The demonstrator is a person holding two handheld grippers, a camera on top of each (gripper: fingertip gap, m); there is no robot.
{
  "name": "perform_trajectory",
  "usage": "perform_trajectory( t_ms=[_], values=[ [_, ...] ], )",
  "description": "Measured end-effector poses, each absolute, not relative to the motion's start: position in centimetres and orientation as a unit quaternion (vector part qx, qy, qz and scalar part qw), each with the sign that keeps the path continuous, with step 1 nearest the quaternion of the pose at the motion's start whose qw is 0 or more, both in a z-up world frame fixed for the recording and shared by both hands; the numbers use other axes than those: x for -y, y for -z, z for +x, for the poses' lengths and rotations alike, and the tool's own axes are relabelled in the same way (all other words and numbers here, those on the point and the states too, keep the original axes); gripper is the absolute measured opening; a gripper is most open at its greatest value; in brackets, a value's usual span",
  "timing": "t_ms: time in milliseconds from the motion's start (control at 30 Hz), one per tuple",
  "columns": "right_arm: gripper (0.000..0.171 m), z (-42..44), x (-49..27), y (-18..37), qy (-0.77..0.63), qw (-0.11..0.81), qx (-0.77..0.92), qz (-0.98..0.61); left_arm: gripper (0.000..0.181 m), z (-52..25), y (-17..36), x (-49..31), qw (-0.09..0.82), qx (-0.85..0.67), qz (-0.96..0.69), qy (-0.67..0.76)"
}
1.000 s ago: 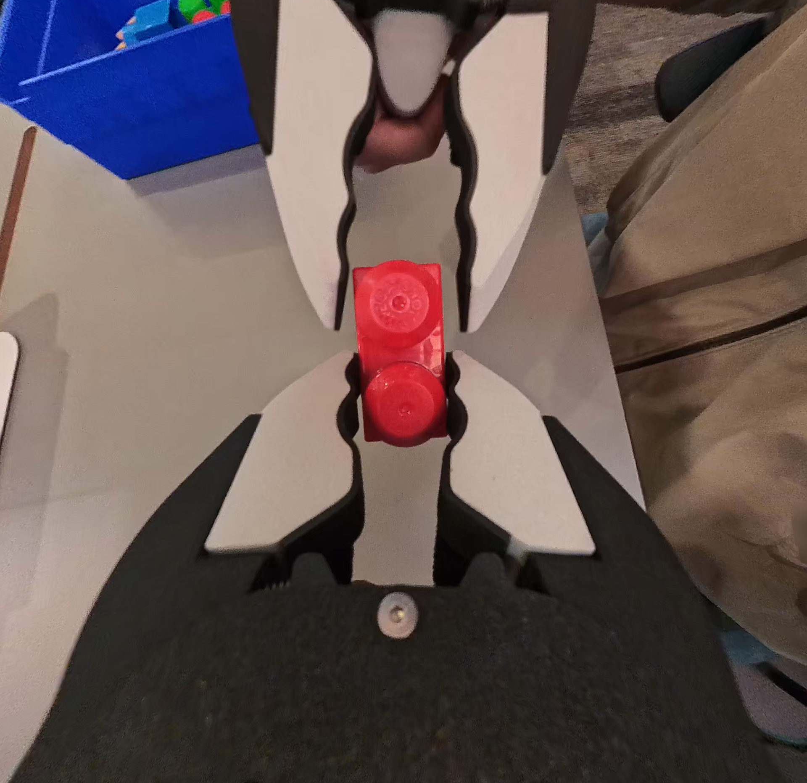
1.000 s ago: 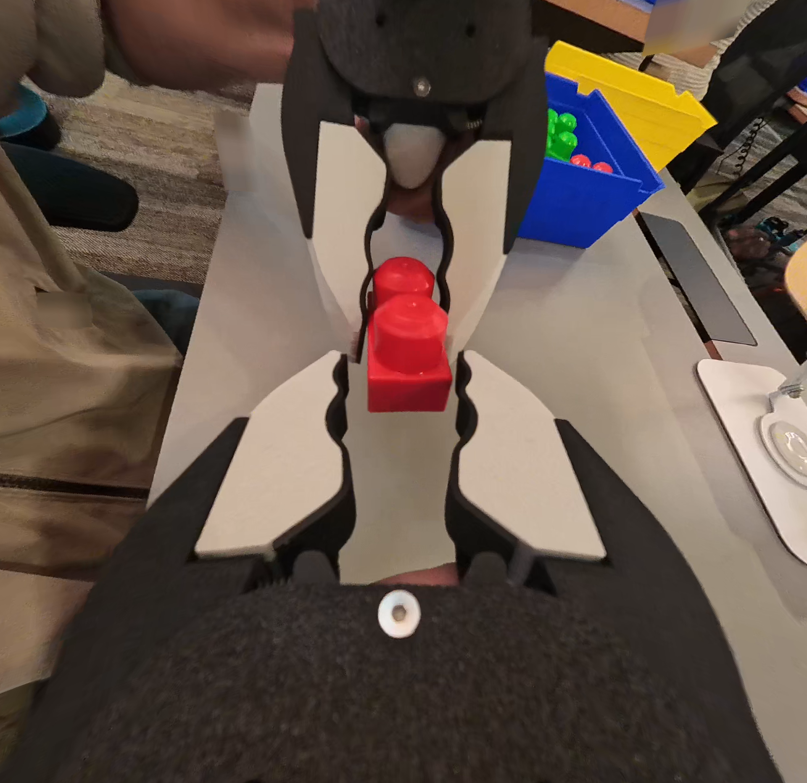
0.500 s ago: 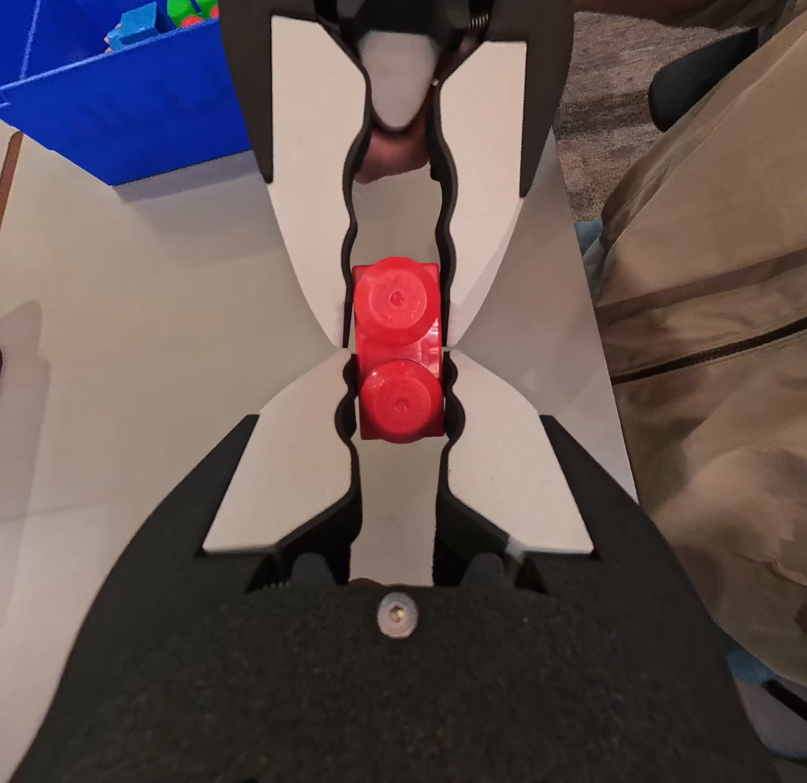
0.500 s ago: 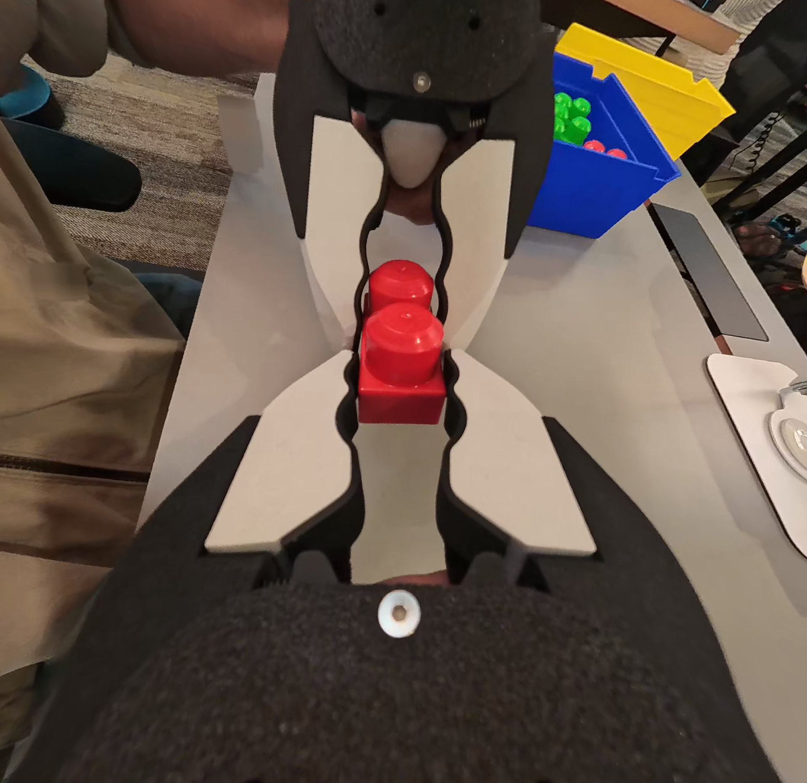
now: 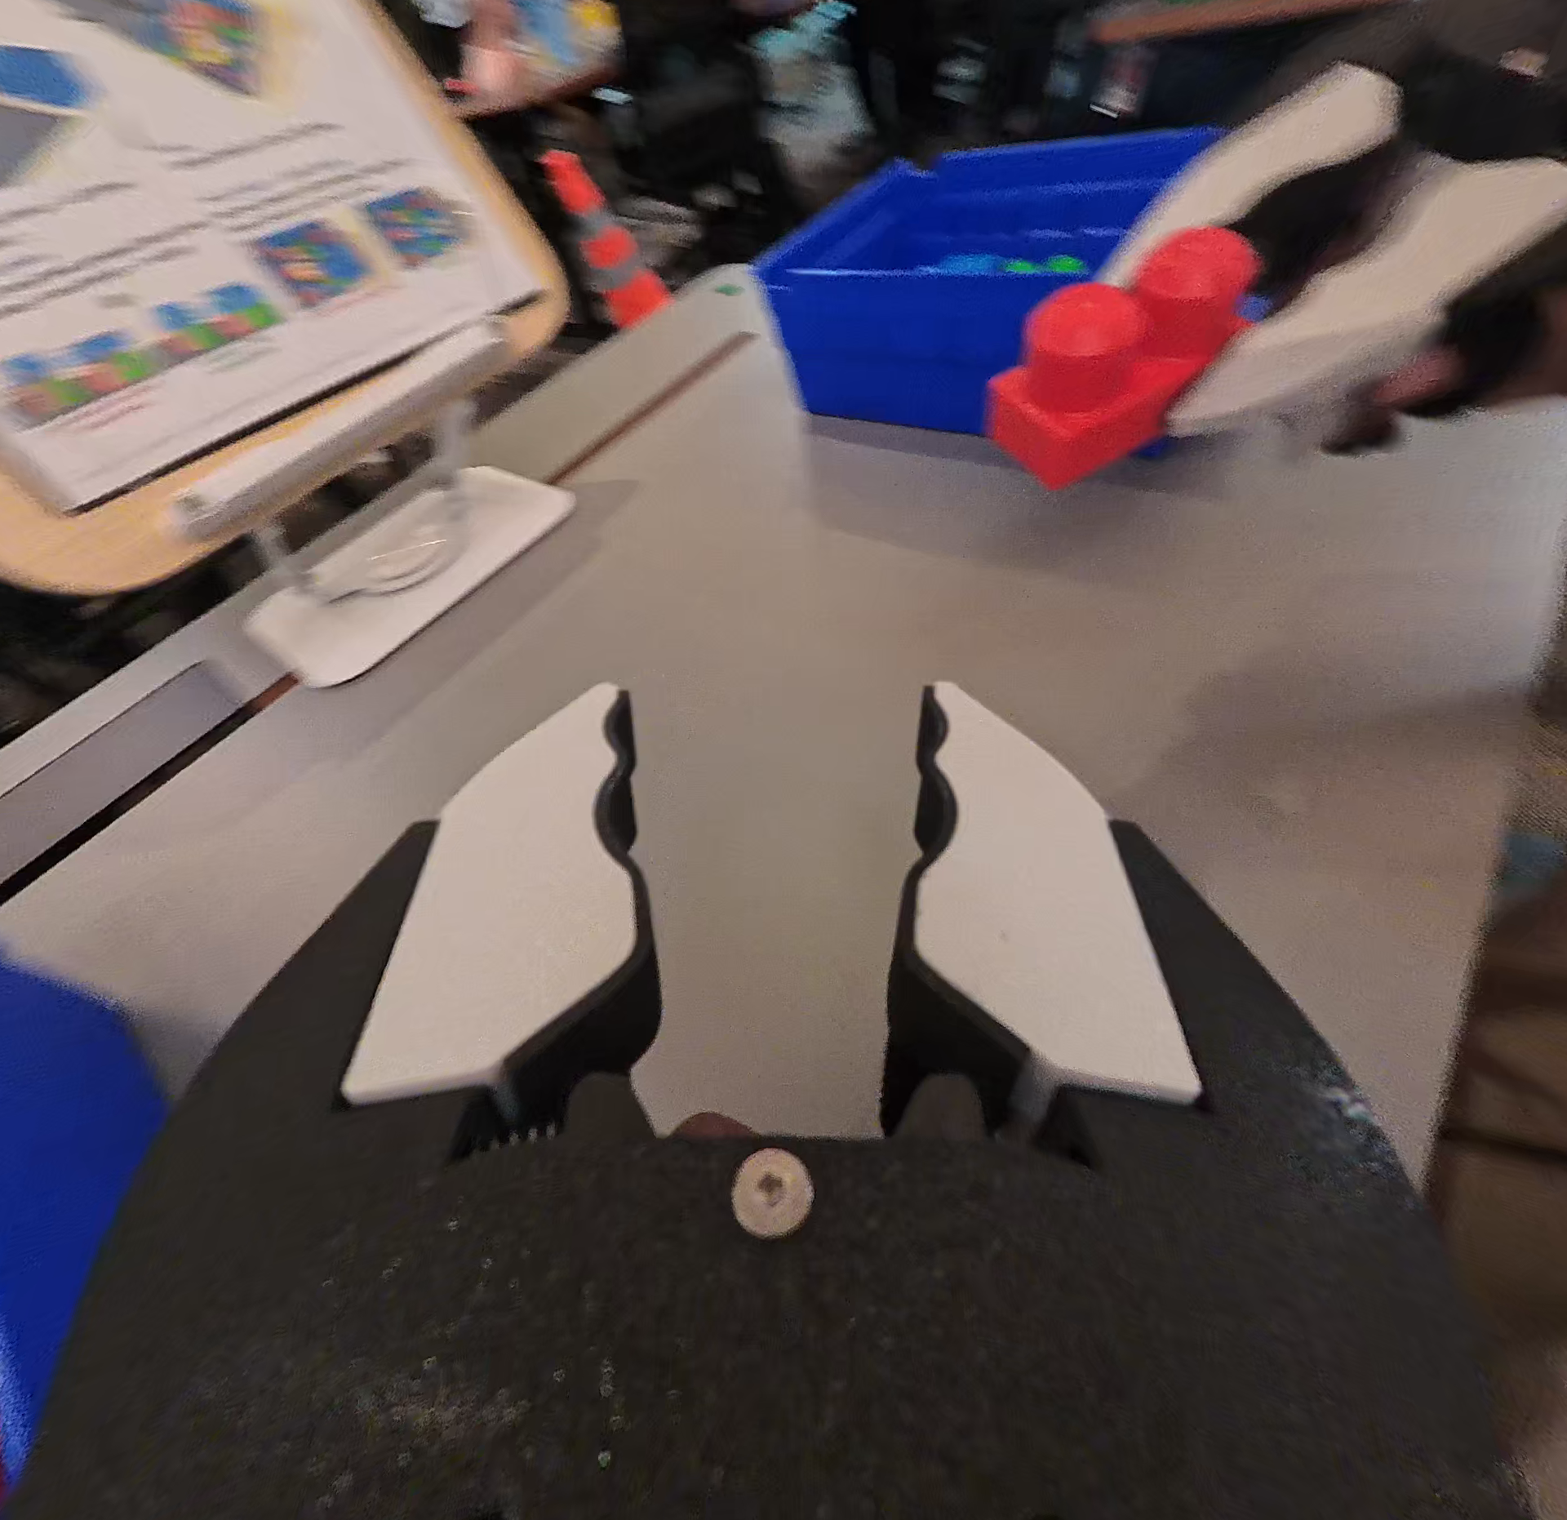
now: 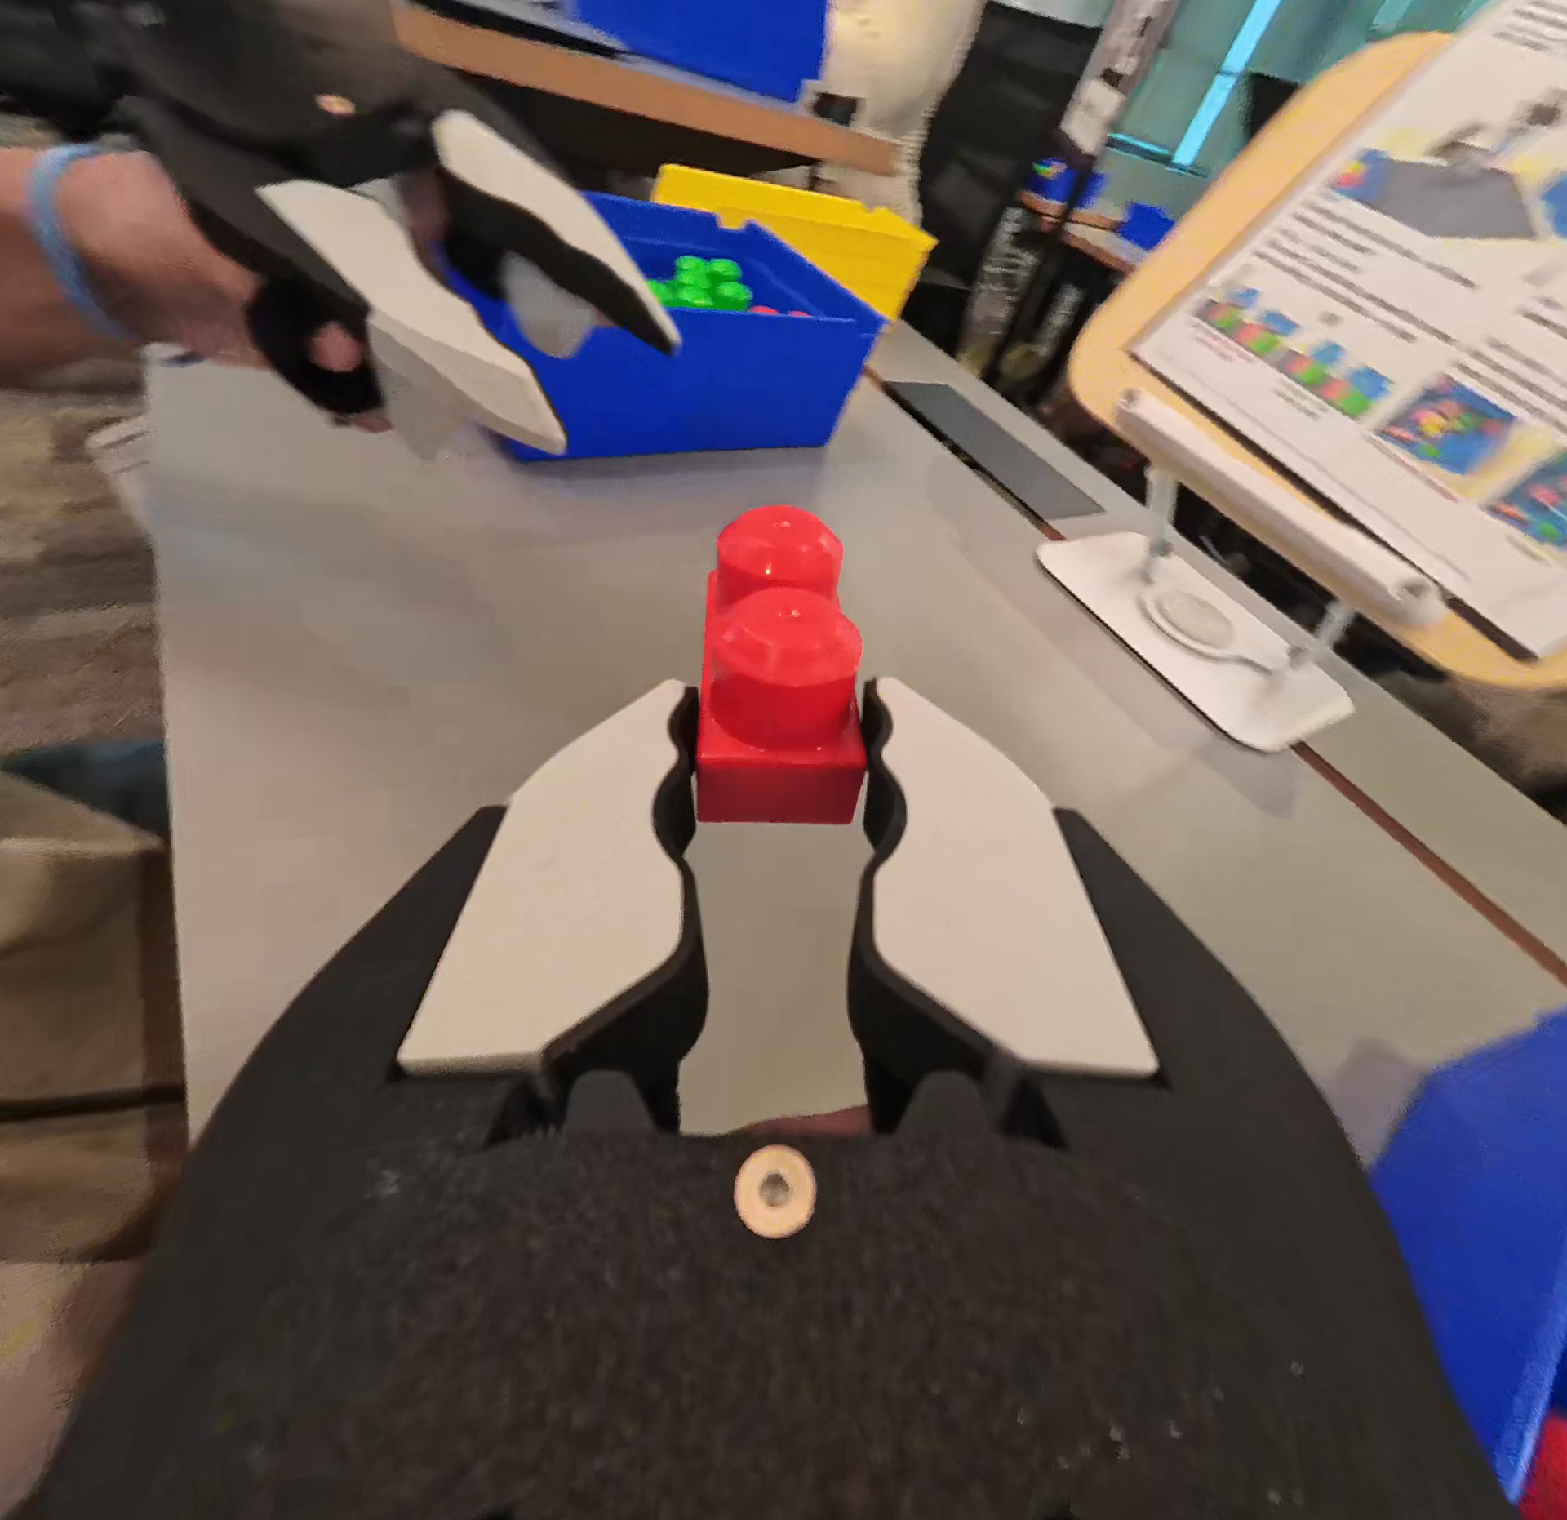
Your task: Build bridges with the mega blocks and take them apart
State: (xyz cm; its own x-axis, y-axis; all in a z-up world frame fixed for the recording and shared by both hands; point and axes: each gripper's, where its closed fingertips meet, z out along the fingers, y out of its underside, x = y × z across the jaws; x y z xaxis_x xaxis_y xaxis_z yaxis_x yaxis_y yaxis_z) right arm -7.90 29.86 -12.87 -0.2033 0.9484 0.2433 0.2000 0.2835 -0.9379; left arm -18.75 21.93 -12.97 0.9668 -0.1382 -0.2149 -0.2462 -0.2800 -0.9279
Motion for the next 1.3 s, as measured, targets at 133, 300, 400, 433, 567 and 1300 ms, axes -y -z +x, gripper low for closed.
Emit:
perform_trajectory(
  t_ms=[133, 300, 400, 433, 567, 1300],
  values=[
    [0.036, -6.5, -30.5, 14.8, -0.376, 0.506, 0.57, -0.527, 0.084, -21.0, 13.7, -20.0, 0.627, 0.02, -0.767, -0.135],
    [0.036, -5.0, -30.2, 16.4, -0.384, 0.528, 0.437, -0.618, 0.099, -21.7, 15.6, -18.2, 0.632, 0.137, -0.741, -0.179],
    [0.036, -4.0, -30.4, 16.9, -0.371, 0.546, 0.397, -0.637, 0.102, -21.4, 16.3, -17.6, 0.639, 0.193, -0.729, -0.153],
    [0.036, -3.9, -30.4, 16.9, -0.361, 0.554, 0.397, -0.636, 0.102, -21.3, 16.4, -17.6, 0.639, 0.202, -0.729, -0.143],
    [0.036, -3.8, -30.3, 17.0, -0.35, 0.554, 0.409, -0.635, 0.101, -21.0, 16.8, -17.6, 0.63, 0.183, -0.739, -0.149],
    [0.037, 4.0, -60.4, 13.4, -0.137, 0.485, 0.385, -0.773, 0.09, -20.0, 17.8, -18.0, 0.623, 0.158, -0.758, -0.111]
  ],
)
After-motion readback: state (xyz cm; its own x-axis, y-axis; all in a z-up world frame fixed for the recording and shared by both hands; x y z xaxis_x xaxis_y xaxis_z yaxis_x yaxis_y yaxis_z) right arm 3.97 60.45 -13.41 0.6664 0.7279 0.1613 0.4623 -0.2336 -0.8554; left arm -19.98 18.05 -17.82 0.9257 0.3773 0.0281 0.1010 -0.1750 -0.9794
